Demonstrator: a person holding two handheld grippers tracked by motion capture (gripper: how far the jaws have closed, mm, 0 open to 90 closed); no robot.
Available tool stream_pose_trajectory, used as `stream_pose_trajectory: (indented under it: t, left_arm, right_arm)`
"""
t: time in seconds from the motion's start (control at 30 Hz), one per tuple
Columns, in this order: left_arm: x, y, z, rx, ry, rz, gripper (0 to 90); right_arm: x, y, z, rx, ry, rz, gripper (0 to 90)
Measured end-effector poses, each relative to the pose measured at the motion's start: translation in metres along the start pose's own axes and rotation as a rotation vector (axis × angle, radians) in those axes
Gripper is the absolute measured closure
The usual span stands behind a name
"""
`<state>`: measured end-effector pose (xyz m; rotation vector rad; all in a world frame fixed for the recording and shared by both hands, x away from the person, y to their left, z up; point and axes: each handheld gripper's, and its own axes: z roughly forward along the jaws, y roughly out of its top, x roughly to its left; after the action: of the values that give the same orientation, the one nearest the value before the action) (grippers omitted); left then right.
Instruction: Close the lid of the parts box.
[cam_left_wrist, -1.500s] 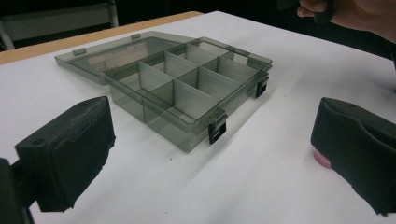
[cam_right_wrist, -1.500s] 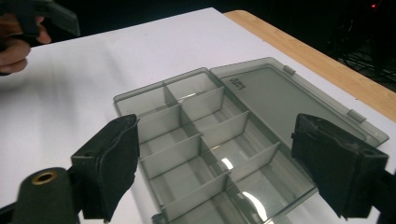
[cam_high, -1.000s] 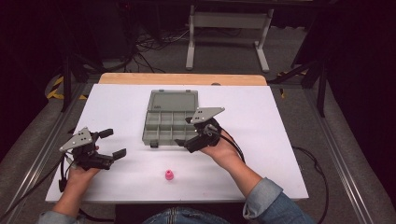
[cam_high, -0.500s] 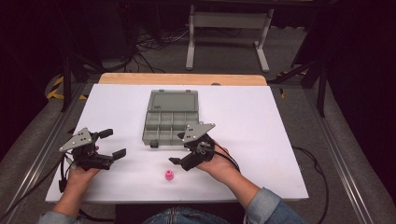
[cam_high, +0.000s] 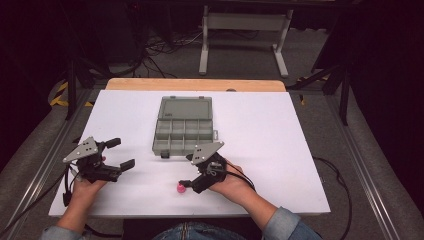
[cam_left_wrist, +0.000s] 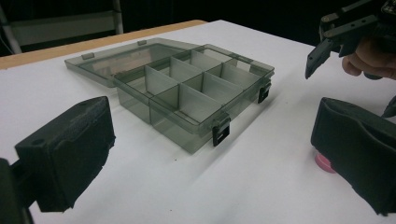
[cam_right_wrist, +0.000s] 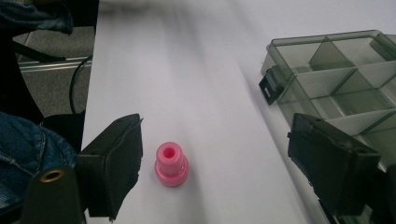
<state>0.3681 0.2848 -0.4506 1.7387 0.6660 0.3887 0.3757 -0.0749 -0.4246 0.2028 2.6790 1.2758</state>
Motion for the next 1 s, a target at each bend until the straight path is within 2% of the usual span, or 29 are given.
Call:
stream_pose_trajectory:
  t: [0.37,0.6,0.73,0.87,1.0]
  left_arm:
    - [0.000,0.000,0.002,-0.005,-0.004,-0.003,0.6]
    - [0.000,0.000,0.002,-0.007,-0.005,-0.001,0.6]
    - [0.000,0.000,0.002,-0.009,-0.006,-0.006,0.6]
    - [0.000,0.000,0.001,-0.009,-0.006,-0.007,0.6]
    - [0.000,0.000,0.001,-0.008,-0.006,-0.007,0.6]
  right_arm:
    - [0.009,-0.008,0.012,0.047,0.048,0.012,21.4]
    - [0.011,-0.011,0.018,0.072,0.057,0.008,24.0]
    - [0.013,-0.012,0.024,0.072,0.065,0.000,29.7]
    - [0.015,-0.012,0.032,0.101,0.072,-0.018,36.9]
    - [0.016,-0.013,0.037,0.112,0.077,-0.017,41.3]
